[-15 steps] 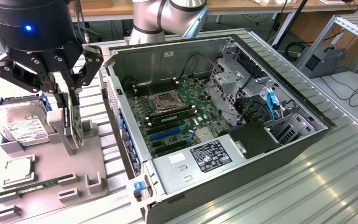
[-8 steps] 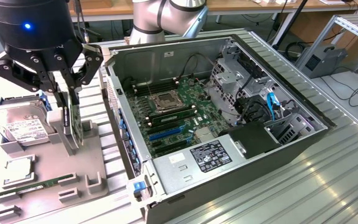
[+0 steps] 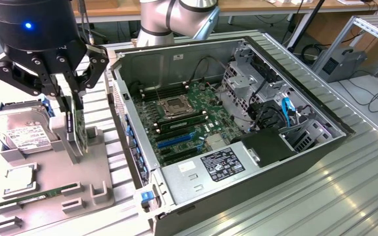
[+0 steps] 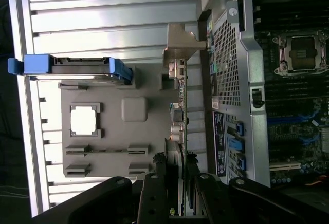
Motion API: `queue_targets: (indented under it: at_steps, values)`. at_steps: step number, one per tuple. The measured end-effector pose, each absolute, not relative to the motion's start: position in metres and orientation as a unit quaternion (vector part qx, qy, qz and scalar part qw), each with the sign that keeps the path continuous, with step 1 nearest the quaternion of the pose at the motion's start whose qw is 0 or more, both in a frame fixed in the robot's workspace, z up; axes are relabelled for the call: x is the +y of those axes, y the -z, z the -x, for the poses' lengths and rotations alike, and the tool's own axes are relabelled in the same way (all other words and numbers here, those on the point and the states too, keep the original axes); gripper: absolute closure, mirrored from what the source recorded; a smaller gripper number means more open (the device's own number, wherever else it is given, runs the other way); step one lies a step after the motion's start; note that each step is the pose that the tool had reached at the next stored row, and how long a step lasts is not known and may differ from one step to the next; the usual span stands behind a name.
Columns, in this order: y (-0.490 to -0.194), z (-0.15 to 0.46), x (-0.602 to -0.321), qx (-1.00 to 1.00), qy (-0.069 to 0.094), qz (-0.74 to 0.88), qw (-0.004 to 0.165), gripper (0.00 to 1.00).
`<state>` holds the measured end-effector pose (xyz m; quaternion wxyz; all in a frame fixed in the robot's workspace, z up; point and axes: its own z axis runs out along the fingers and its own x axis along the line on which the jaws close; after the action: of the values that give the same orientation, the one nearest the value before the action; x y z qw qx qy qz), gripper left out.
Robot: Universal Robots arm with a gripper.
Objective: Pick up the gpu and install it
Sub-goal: 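Pick up the gpu and move the gpu toward the slot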
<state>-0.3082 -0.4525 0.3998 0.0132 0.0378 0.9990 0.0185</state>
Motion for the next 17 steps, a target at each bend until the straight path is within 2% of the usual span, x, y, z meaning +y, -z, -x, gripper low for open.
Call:
queue_targets:
  at_steps: [12, 17]
  values:
    - [-0.431, 0.308, -0.452, 0.999, -0.019, -0.038, 0.013, 0.74]
    - [-0.435, 0.308, -0.452, 0.999, -0.018, -0.038, 0.013, 0.74]
